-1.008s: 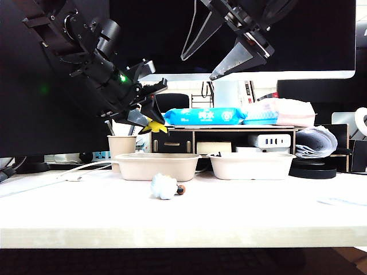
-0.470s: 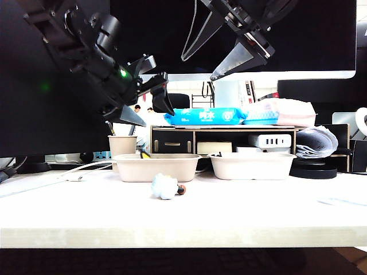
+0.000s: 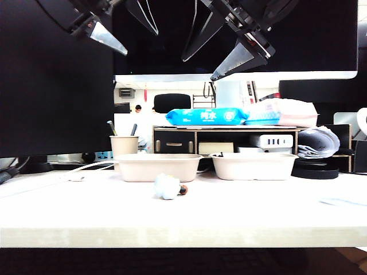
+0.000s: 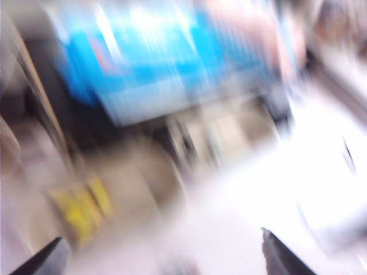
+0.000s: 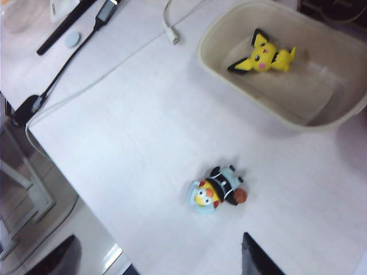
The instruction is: Put the dolls with similar sizes into the same paper box, while dolls with different sizes go into separate paper boxes.
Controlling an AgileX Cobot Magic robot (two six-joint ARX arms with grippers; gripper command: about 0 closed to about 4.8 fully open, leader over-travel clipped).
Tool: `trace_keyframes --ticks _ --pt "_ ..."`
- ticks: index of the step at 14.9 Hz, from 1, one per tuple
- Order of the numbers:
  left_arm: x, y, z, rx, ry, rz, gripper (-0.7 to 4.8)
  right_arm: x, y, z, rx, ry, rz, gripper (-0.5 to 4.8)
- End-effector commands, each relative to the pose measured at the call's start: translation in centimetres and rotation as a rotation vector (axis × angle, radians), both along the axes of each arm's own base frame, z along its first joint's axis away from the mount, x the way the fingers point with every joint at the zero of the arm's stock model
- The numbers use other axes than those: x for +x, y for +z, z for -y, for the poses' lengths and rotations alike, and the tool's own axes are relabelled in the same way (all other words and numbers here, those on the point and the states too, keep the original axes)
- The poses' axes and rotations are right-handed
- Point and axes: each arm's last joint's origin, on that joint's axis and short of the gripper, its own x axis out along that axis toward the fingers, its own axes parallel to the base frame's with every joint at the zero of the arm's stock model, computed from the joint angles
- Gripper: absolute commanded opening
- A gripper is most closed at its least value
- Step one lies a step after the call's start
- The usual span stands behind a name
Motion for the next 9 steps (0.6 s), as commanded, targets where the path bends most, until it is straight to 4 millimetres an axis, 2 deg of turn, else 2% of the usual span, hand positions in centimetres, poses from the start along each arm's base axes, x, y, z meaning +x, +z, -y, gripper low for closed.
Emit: trace_keyframes --ticks 1,2,3,5,6,7,9 --pt "-1.7 -2.5 2.2 0.09 -0.104 -0.199 4.79 -0.8 0.8 0.4 -0.018 -0.014 0.006 3.58" --pt "-2.2 -4.1 3.6 0.118 -0.131 -0.232 4.79 -1.4 1.5 1.4 -0.091 -0.069 0.056 3.58" --pt "-2.4 -5.0 4.2 0.127 -0.139 -0.242 4.79 -1.6 1.8 1.8 -0.119 -0.086 0.074 3.58" --pt "-2.7 -7.9 5.8 0.158 -0.165 -0.262 4.79 -2.6 2.9 4.0 -0.149 -0.121 0.074 3.58" --pt "-2.4 -10.2 7.0 0.183 -0.176 -0.297 4.79 -3.3 3.7 5.9 -0.153 -0.169 0.07 3.58" --pt "-1.9 -11.8 7.5 0.205 -0.175 -0.334 4.79 -3.7 4.3 6.9 -0.148 -0.198 0.079 3.58" --pt "-1.1 -14.8 8.4 0.242 -0.166 -0.398 4.79 -4.5 5.2 7.9 -0.13 -0.207 0.105 3.58"
